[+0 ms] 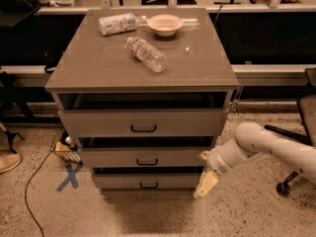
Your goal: Open bottom drawer
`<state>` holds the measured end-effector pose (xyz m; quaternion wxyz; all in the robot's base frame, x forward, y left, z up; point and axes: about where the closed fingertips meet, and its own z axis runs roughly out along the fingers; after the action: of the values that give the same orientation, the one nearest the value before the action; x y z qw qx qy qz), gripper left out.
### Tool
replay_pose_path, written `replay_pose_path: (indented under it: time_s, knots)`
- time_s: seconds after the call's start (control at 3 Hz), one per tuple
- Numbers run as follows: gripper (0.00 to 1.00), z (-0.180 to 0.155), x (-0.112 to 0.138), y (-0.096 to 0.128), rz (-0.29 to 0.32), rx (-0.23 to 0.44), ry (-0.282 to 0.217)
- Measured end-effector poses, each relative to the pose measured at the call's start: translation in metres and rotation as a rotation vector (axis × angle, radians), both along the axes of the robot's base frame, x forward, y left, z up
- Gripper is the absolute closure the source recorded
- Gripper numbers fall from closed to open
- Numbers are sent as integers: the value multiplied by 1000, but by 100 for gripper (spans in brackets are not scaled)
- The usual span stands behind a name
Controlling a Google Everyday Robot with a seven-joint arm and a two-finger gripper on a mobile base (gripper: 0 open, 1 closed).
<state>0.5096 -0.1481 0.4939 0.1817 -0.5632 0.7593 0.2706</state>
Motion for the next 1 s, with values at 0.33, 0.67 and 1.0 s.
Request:
replay_pose_path:
  time_s: [0.33, 0.67, 1.0]
  knots:
    - [0, 0, 0, 0, 0, 0, 0]
    - [0, -27, -3, -2, -5, 6, 20]
    - [0, -69, -4, -10, -8, 62, -9]
